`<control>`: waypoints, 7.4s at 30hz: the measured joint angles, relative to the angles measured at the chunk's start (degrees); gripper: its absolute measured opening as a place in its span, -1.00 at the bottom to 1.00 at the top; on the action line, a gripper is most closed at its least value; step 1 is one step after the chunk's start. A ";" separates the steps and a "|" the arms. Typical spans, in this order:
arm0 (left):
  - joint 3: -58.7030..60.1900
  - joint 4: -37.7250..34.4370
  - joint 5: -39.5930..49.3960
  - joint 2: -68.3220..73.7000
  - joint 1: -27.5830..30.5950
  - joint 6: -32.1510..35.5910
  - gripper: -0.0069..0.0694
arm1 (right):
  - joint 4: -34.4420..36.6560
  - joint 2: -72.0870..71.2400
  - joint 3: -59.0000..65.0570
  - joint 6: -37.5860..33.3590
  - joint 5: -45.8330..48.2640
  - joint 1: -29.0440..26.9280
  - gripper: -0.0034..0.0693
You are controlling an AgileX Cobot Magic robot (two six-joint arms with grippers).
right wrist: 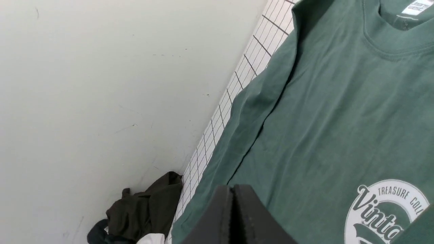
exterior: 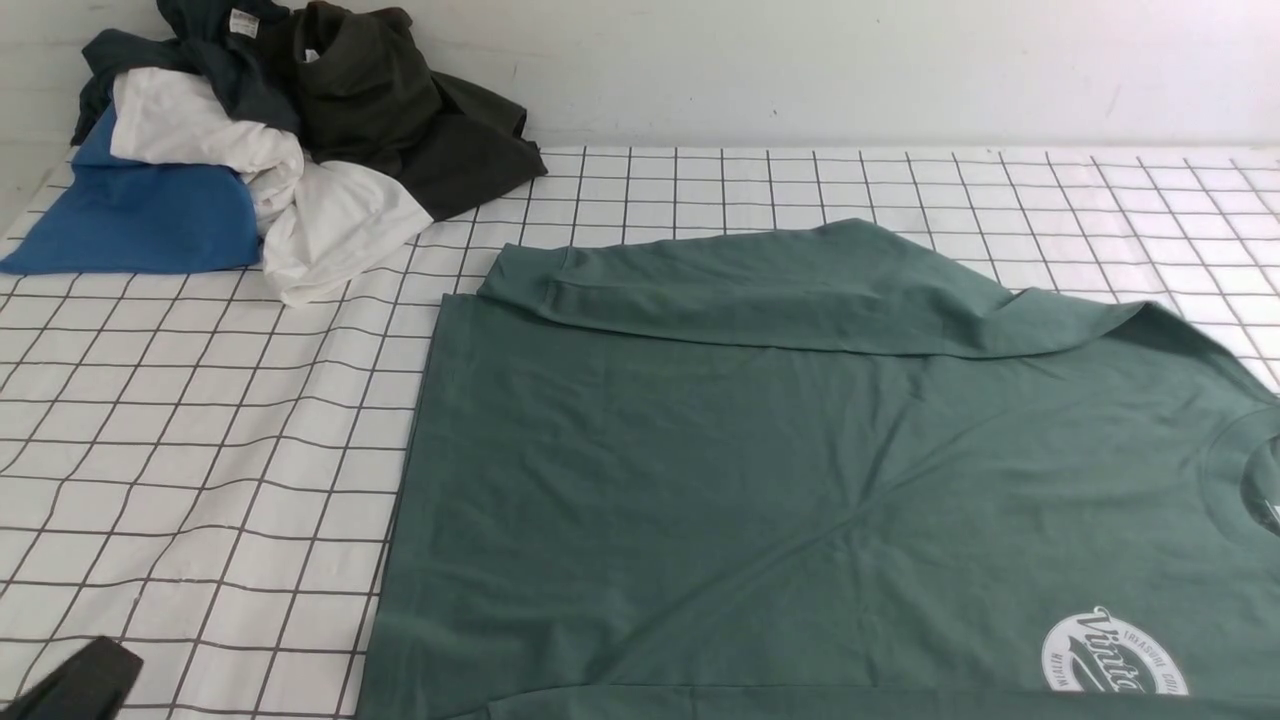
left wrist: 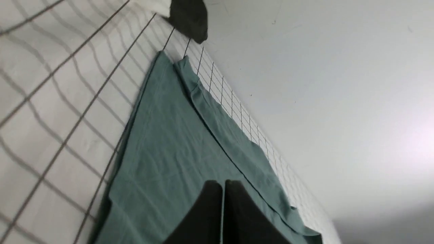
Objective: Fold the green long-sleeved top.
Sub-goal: Use the left arm to clamp the cuff closest to it, then use the left arm to drag and place the cuff at the centered position on the left edge of the fabric, then use the left arm to clamp the cuff farthest from it, then use the left arm to drag and drop the cuff onto the cuff closest to the left arm, then use both arms simultaneously to clamp the lower edge of the clothing fabric
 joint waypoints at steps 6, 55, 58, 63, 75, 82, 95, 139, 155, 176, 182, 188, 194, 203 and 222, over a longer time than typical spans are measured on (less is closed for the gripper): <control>-16.07 1.57 10.91 7.64 0.00 26.82 -0.84 | -7.87 2.55 -8.99 -20.68 0.33 0.06 -0.94; -47.25 38.63 31.15 96.35 -28.64 16.29 -0.50 | -21.53 54.36 -51.52 -44.95 52.97 25.13 -0.94; -47.25 38.57 31.33 94.10 -28.70 16.35 -0.73 | -21.73 54.36 -51.52 -44.95 52.00 25.13 -0.94; -47.96 38.86 32.97 89.13 -28.74 16.41 -0.76 | -21.99 54.36 -51.52 -45.11 50.26 25.13 -0.94; -69.00 45.10 38.04 92.49 -22.44 16.93 -0.76 | -26.26 54.36 -51.52 -46.13 46.92 25.13 -0.94; -78.15 45.41 40.21 103.28 -19.43 18.67 -0.72 | -27.04 54.36 -51.52 -46.48 44.99 25.13 -0.94; -100.42 48.66 41.42 118.90 -17.41 12.97 0.43 | -31.73 63.35 -56.10 -43.27 41.40 25.13 -0.94; -112.88 37.77 52.49 122.83 -12.66 10.88 -0.75 | -33.09 69.16 -61.47 -40.95 40.01 25.19 -0.94; -51.93 36.44 23.58 93.31 -17.31 13.84 -0.67 | -26.86 60.61 -61.53 -41.22 43.62 25.19 -0.94; -45.48 42.11 50.43 74.03 -39.59 26.14 0.32 | -19.25 58.03 -59.10 -43.91 53.27 42.51 -0.94; -33.30 44.39 38.41 76.83 -41.84 31.74 0.32 | -21.31 58.03 -55.90 -43.86 53.27 43.49 -0.94; -30.19 44.39 29.40 82.19 -41.84 36.10 0.32 | -24.11 58.03 -55.44 -43.86 53.29 43.49 -0.94; -30.96 44.85 26.96 85.84 -41.90 36.30 0.22 | -24.92 58.03 -55.44 -43.86 53.29 43.49 -0.94; -34.44 47.39 29.15 86.92 -41.90 32.10 -0.73 | -25.49 58.00 -55.32 -45.13 53.29 43.49 -0.94; -29.24 58.26 42.30 73.30 -41.90 16.63 -0.81 | -33.23 58.00 -37.78 -53.33 50.93 43.49 -0.65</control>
